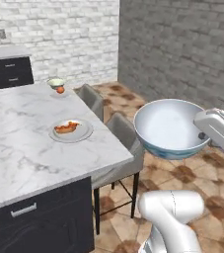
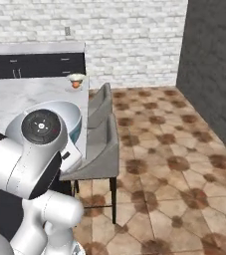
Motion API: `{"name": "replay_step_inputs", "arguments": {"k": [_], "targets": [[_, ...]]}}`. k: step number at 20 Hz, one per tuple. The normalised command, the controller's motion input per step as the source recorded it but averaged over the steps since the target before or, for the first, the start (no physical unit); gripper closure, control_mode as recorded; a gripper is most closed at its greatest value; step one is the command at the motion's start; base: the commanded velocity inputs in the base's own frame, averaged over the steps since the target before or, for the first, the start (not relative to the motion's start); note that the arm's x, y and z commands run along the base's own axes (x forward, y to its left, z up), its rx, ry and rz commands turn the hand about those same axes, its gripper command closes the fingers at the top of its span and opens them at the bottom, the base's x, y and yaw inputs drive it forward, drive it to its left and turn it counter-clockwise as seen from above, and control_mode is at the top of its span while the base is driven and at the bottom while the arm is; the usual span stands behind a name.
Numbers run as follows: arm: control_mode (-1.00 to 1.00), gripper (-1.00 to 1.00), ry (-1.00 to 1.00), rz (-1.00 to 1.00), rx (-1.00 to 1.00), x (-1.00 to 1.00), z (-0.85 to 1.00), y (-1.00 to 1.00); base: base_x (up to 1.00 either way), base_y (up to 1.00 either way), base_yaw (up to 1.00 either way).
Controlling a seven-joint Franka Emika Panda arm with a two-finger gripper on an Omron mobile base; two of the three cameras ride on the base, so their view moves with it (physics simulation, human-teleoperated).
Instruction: Take the smaller bowl and place it next to the appetizer plate on the dining counter , and place the larger bowl next to the plate with cooked food.
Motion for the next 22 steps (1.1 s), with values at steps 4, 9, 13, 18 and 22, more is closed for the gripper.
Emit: {"name": "replay_step_inputs", "arguments": {"k": [4,9,13,18,22], "targets": [[1.0,1.0,0.0,0.0,0.0,0.0,0.0,0.0,0.03,-1.0,0.45],[1.0,1.0,0.0,0.0,0.0,0.0,0.0,0.0,0.3,-1.0,0.49],[1.0,1.0,0.0,0.0,0.0,0.0,0.0,0.0,0.46,-1.0,0.52],[1.0,1.0,0.0,0.0,0.0,0.0,0.0,0.0,0.51,-1.0,0.52],[1.0,1.0,0.0,0.0,0.0,0.0,0.0,0.0,0.53,-1.0,0.52]]}}
